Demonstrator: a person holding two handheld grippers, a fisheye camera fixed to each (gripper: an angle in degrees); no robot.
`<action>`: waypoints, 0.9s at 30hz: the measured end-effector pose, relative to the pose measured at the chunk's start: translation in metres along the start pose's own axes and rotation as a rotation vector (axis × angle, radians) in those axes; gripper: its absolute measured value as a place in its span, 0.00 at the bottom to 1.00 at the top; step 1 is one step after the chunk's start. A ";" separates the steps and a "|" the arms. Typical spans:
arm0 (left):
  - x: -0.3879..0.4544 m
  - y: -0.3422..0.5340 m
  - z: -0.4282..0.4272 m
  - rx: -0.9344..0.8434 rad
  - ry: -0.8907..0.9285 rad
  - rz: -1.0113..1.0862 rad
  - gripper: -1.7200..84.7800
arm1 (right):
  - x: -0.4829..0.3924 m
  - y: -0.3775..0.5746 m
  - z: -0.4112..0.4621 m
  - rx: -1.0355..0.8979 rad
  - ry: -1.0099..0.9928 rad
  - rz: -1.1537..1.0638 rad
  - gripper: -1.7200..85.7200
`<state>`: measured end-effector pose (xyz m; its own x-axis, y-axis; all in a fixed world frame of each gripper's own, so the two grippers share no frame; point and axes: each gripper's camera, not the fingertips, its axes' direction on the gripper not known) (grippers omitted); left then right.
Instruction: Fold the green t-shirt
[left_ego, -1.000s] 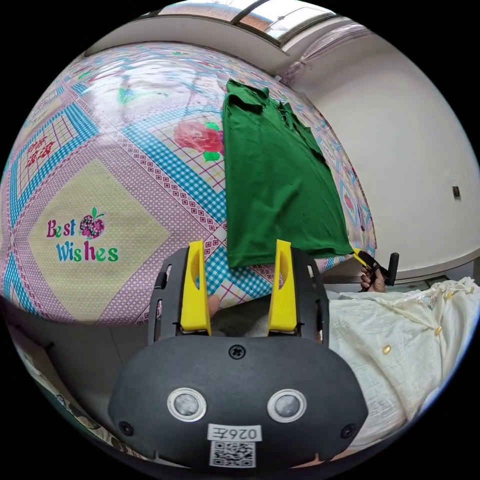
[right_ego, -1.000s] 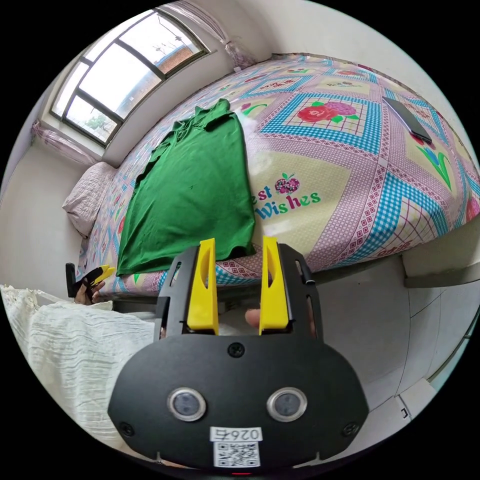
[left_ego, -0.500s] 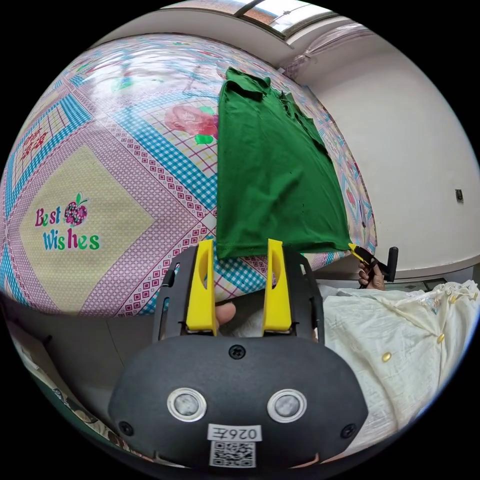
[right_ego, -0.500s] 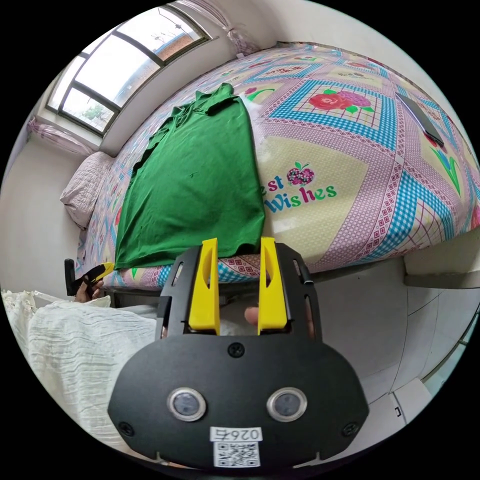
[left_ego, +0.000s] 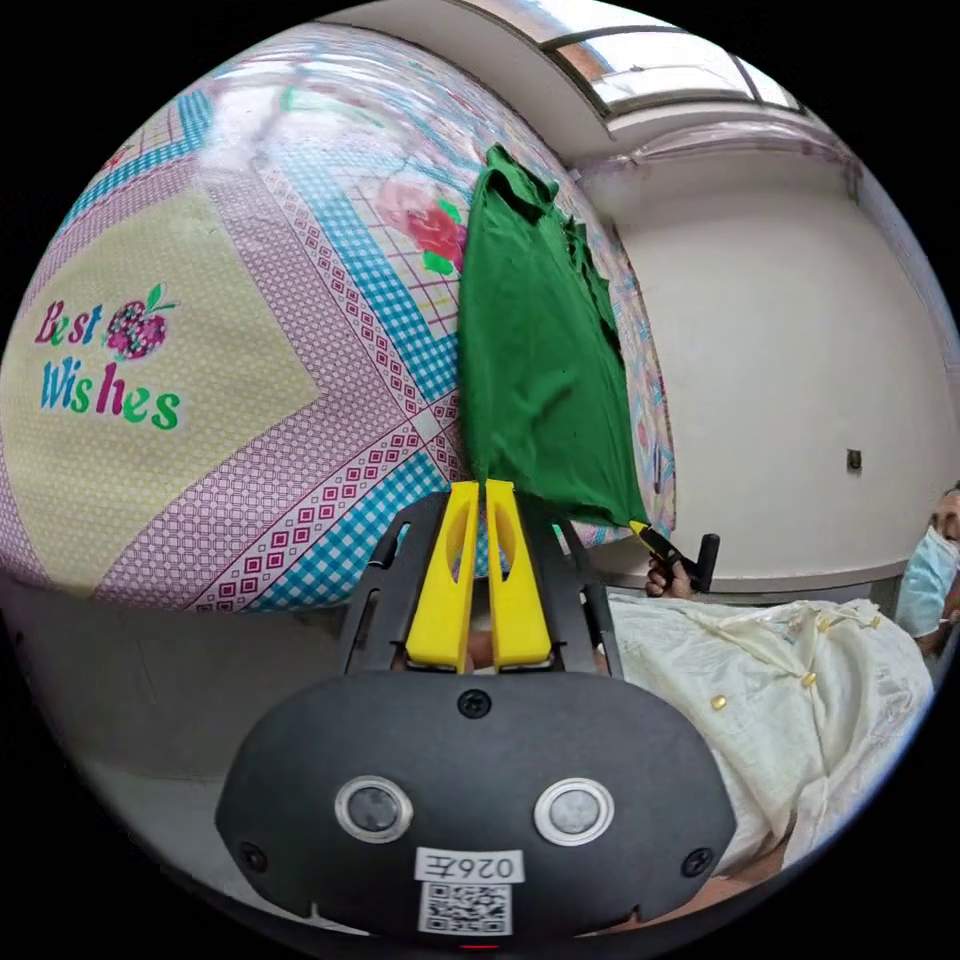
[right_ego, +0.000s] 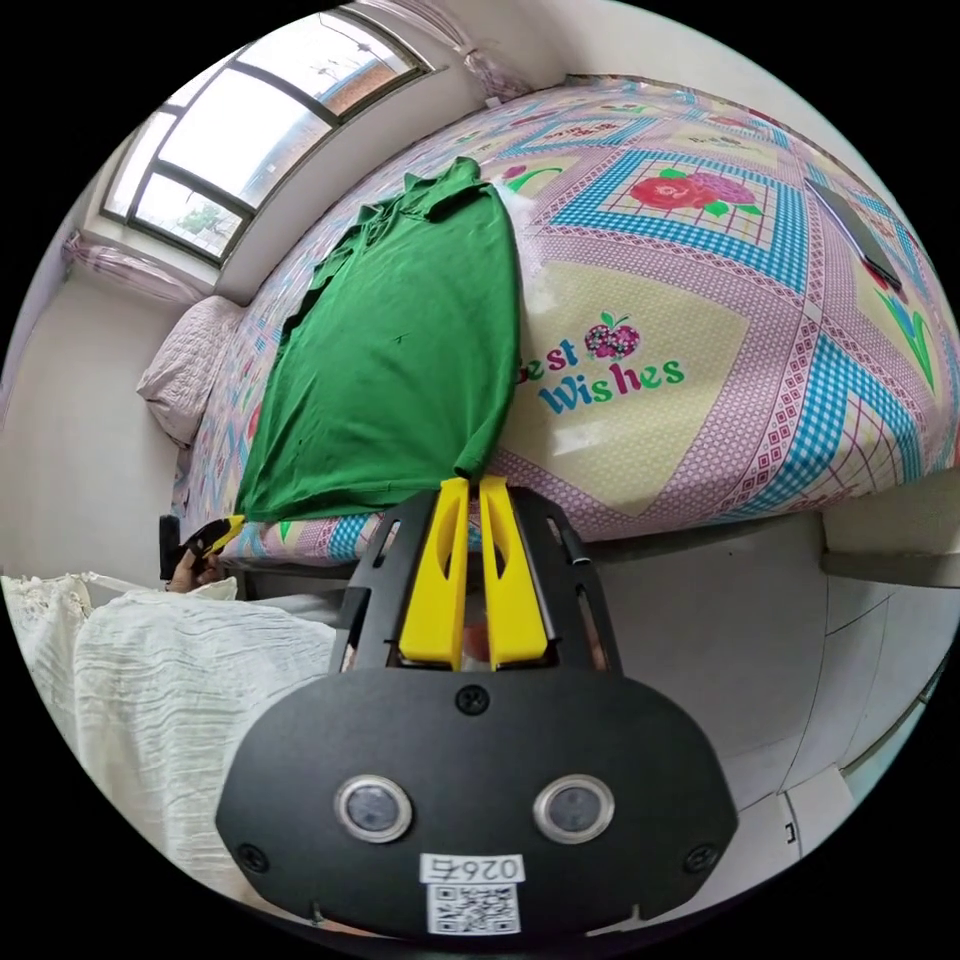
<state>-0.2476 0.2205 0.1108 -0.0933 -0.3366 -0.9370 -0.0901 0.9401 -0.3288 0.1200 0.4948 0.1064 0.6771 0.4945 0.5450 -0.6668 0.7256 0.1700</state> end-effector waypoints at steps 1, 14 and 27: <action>-0.008 0.005 -0.011 0.056 0.064 -0.014 0.01 | 0.000 0.000 -0.011 0.008 -0.021 -0.003 0.00; -0.046 0.050 -0.060 0.198 0.420 -0.019 0.01 | 0.023 0.041 -0.118 -0.012 -0.194 -0.001 0.00; -0.028 -0.026 -0.084 0.287 0.663 0.193 0.01 | 0.031 0.008 -0.253 0.197 -0.393 -0.083 0.00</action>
<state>-0.3258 0.2004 0.1552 -0.6678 -0.0402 -0.7433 0.2425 0.9323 -0.2683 0.2147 0.6370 -0.0826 0.5861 0.1913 0.7873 -0.6877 0.6313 0.3585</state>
